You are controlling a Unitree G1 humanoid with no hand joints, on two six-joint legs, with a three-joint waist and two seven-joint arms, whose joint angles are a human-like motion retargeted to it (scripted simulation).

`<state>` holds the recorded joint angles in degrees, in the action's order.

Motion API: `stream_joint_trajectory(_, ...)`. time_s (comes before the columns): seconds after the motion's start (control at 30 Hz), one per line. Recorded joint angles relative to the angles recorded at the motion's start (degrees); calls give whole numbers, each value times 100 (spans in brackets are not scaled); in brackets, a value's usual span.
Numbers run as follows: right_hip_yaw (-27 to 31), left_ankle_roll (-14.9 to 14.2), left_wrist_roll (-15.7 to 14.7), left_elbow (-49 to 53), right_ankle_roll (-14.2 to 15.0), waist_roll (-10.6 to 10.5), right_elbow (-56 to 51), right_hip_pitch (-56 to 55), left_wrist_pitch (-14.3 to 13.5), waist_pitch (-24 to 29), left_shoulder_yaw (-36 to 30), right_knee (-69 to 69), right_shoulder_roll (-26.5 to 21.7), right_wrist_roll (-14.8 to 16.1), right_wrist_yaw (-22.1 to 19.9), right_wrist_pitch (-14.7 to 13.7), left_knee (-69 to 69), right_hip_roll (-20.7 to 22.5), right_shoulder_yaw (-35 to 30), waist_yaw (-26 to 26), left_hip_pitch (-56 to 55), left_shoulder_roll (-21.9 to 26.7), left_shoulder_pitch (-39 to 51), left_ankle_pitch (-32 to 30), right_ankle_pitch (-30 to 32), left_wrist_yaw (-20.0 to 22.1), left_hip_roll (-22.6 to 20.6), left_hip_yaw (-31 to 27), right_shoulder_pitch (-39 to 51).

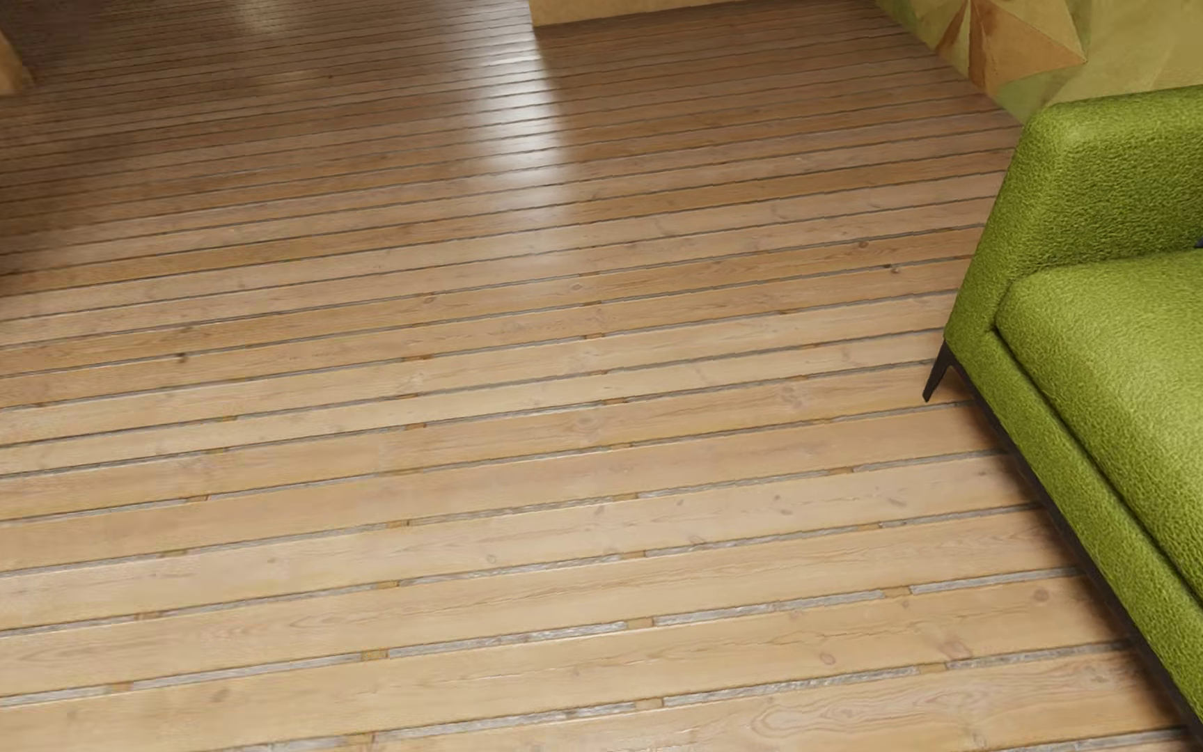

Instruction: Walk towards the white coffeetable

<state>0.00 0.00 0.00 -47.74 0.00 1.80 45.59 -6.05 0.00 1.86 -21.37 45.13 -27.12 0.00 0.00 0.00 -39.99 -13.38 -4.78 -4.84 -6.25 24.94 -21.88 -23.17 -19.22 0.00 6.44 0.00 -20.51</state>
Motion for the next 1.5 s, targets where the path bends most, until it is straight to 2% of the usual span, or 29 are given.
stream_joint_trajectory(0.17,0,0,0,291,0,-1,-306,50,0,96,139,-46,80,0,0,0,293,-152,-192,230,-388,-50,60,882,122,0,-72,0,-64)
stream_joint_trajectory(0.33,0,0,0,116,0,39,-484,144,0,297,-20,-355,152,0,0,0,306,-181,-749,584,-1011,-179,58,967,50,0,-269,0,284)
stream_joint_trajectory(0.43,0,0,0,28,0,-41,-1075,65,0,384,-362,-288,62,0,0,0,355,-235,-895,586,-1301,-297,-157,1448,1,0,-263,0,533)
stream_joint_trajectory(0.53,0,0,0,-107,0,20,-1664,59,0,402,-775,-156,79,0,0,0,275,-353,-1063,631,-1551,-395,-272,2059,-117,0,-135,0,572)
stream_joint_trajectory(0.57,0,0,0,-141,0,54,-1791,233,0,401,-822,-212,132,0,0,0,131,-359,-1062,656,-1668,-430,-310,2000,-92,0,-46,0,503)
stream_joint_trajectory(0.6,0,0,0,-151,0,112,-1841,466,0,409,-800,-358,191,0,0,0,-67,-364,-1067,738,-1785,-464,-351,1601,-29,0,-10,0,439)
stream_joint_trajectory(0.63,0,0,0,-184,0,70,-1917,741,0,387,-666,-554,215,0,0,0,-261,-240,-1020,765,-2004,-539,-398,1063,67,0,99,0,357)
stream_joint_trajectory(0.67,0,0,0,-90,0,131,-1885,971,0,350,-926,-672,257,0,0,0,-546,-216,-1073,948,-2083,-533,-437,840,157,0,181,0,290)
stream_joint_trajectory(0.7,0,0,0,-145,0,136,-1849,1274,0,331,-768,-794,289,0,0,0,-657,-175,-1006,1088,-2160,-546,-486,555,235,0,165,0,167)
stream_joint_trajectory(0.73,0,0,0,-164,0,106,-1718,1415,0,280,-691,-812,281,0,0,0,-728,-138,-1078,1263,-2196,-563,-526,484,331,0,138,0,99)
stream_joint_trajectory(0.77,0,0,0,-161,0,158,-1573,1403,0,254,-717,-586,283,0,0,0,-1007,-317,-1069,1379,-2436,-594,-524,418,452,0,-26,0,73)
stream_joint_trajectory(0.83,0,0,0,-313,0,197,-1044,1207,0,301,-773,302,390,0,0,0,-1289,-661,-980,1337,-2311,-580,-324,986,845,0,-431,0,-22)
stream_joint_trajectory(0.87,0,0,0,-221,0,181,-734,868,0,322,-764,1043,432,0,0,0,-1257,-636,-1031,1134,-2162,-504,-233,1374,758,0,-603,0,-56)
stream_joint_trajectory(0.93,0,0,0,-134,0,192,-246,179,0,376,-409,2237,507,0,0,0,-939,-220,-1099,495,-1673,-393,115,2077,569,0,-1090,0,-248)
stream_joint_trajectory(1.0,0,0,0,177,0,213,56,-839,0,391,-98,2591,531,0,0,0,-57,287,-1388,10,-791,-281,569,2985,372,0,-1580,0,-524)
stream_joint_trajectory(1.03,0,0,0,592,0,256,126,-1257,0,448,-4,2350,530,0,0,0,602,510,-1616,-188,-33,-149,684,3495,354,0,-1822,0,-657)
stream_joint_trajectory(1.07,0,0,0,771,0,195,177,-1765,0,427,95,1938,495,0,0,0,1040,754,-1723,-459,524,-118,846,3883,378,0,-1852,0,-789)
stream_joint_trajectory(1.1,0,0,0,1031,0,173,274,-2206,0,385,151,1498,488,0,0,0,1391,809,-1790,-813,1038,-43,976,4266,474,0,-1803,0,-890)
stream_joint_trajectory(1.17,0,0,0,1602,0,63,514,-3042,0,363,250,479,420,0,0,0,1827,742,-1935,-1380,1861,100,1301,4815,839,0,-1667,0,-954)
stream_joint_trajectory(1.23,0,0,0,1915,0,-4,761,-3443,0,403,40,-821,276,0,0,0,1906,648,-1981,-1699,2712,226,1668,5218,1006,0,-1522,0,-937)
stream_joint_trajectory(1.27,0,0,0,1945,0,18,831,-3559,0,351,-115,-1129,226,0,0,0,1940,543,-2003,-1925,2999,281,1783,5129,899,0,-1382,0,-916)
stream_joint_trajectory(1.3,0,0,0,1819,0,-35,982,-3665,0,309,-288,-955,194,0,0,0,1890,517,-2052,-2150,3158,276,1832,4761,642,0,-1147,0,-846)
stream_joint_trajectory(1.33,0,0,0,1580,0,-154,1085,-3610,0,313,-443,-496,146,0,0,0,1638,607,-2079,-2319,3310,211,1776,4119,577,0,-950,0,-796)
stream_joint_trajectory(1.37,0,0,0,1304,0,-310,1215,-3853,0,207,-651,80,130,0,0,0,1041,657,-2042,-2366,3113,63,1670,3190,804,0,-806,0,-755)
stream_joint_trajectory(1.4,0,0,0,844,0,-455,1463,-3871,0,238,-940,927,149,0,0,0,160,724,-2277,-2272,2793,-102,1608,2156,655,0,-590,0,-592)
stream_joint_trajectory(1.43,0,0,0,897,0,-320,1408,-3244,0,605,-1140,1260,307,0,0,0,-1084,1028,-2051,-1990,2590,38,1379,1035,262,0,-579,0,-435)
stream_joint_trajectory(1.47,0,0,0,604,0,-293,1337,-2879,0,545,-1376,1276,432,0,0,0,-2441,1192,-2108,-1614,1850,-42,1330,979,-57,0,-523,0,-278)
stream_joint_trajectory(1.5,0,0,0,517,0,-206,1124,-2224,0,610,-1513,999,529,0,0,0,-3366,1345,-2143,-1078,1296,-68,1128,1477,-115,0,-597,0,-94)
